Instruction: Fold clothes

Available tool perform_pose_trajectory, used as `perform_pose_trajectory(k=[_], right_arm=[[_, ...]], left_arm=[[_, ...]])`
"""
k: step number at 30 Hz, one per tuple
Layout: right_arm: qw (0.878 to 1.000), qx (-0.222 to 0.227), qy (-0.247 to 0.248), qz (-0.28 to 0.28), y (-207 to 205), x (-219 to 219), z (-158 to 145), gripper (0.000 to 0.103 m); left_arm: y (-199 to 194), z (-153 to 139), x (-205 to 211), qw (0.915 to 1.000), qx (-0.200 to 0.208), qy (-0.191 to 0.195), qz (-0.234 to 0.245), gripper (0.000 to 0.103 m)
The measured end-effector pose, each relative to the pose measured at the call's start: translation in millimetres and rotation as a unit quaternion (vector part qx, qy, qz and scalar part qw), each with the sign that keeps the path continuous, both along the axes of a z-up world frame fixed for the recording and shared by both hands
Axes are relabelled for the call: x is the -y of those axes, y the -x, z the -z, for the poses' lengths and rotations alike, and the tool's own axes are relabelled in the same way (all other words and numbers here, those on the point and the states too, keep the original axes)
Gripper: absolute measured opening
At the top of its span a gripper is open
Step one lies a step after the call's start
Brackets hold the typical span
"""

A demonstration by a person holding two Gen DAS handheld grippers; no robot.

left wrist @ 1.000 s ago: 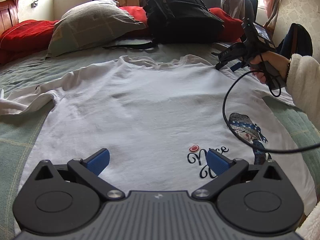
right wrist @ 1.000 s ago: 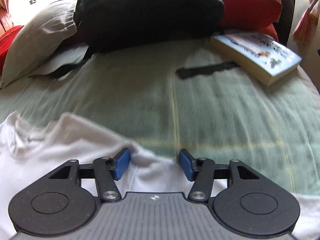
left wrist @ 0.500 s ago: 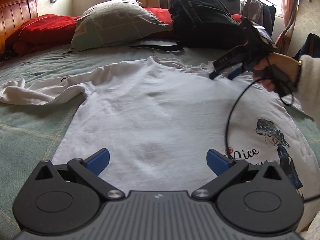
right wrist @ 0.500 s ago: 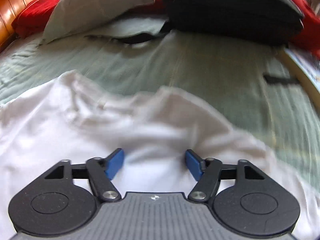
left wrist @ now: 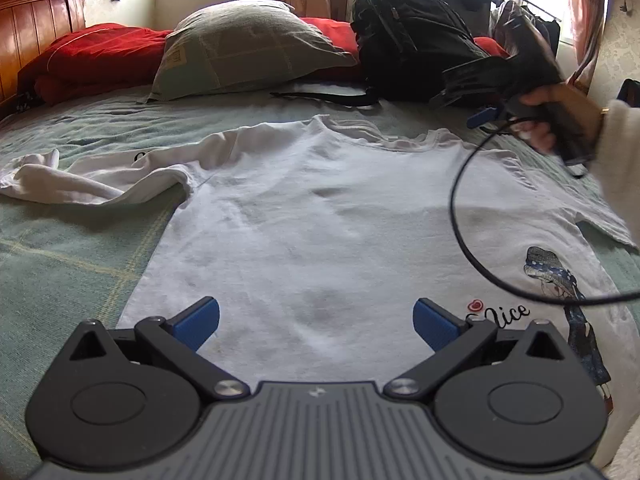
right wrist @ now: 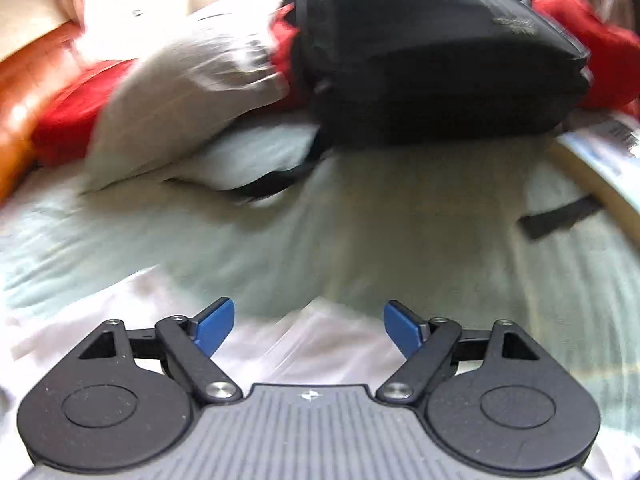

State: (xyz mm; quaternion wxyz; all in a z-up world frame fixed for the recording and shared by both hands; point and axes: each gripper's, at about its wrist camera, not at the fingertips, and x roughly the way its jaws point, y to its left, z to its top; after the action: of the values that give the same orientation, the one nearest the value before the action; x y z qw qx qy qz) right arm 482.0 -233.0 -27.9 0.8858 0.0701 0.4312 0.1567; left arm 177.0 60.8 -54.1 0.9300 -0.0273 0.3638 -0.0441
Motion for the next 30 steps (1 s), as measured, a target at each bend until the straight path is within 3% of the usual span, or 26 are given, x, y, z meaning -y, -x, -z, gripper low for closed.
perform_pose_trajectory(k=[2, 7, 8, 10, 14, 20, 24, 30], right_arm=[[0.998, -0.028, -0.033, -0.05, 14, -2, -3, 0.088], [0.991, -0.097, -0.031, -0.092, 18, -29, 27, 0.091], [0.991, -0.105, -0.012, -0.085, 14, -36, 36, 0.093], [0.993, -0.077, 0.007, -0.088, 8, -48, 44, 0.103], [0.996, -0.019, 0.038, -0.076, -15, -63, 52, 0.103], [0.998, 0.0, 0.018, -0.063, -11, -44, 29, 0.103], [0.995, 0.002, 0.049, -0.089, 38, -40, 9, 0.103], [0.986, 0.023, 0.137, -0.095, 128, -41, 31, 0.103]], left_arm=[[0, 2, 1, 1.0, -0.002, 0.001, 0.002, 0.102], [1, 3, 3, 1.0, -0.006, -0.005, 0.001, 0.102], [2, 3, 2, 1.0, -0.006, -0.004, 0.0, 0.102], [2, 3, 0, 1.0, -0.007, -0.005, -0.004, 0.102], [2, 0, -1, 1.0, -0.004, -0.005, -0.007, 0.102], [7, -7, 1, 0.9999, 0.006, -0.009, -0.006, 0.102], [9, -8, 7, 0.9999, 0.009, -0.012, 0.0, 0.102], [12, -8, 16, 0.9998, 0.008, -0.014, 0.012, 0.102]])
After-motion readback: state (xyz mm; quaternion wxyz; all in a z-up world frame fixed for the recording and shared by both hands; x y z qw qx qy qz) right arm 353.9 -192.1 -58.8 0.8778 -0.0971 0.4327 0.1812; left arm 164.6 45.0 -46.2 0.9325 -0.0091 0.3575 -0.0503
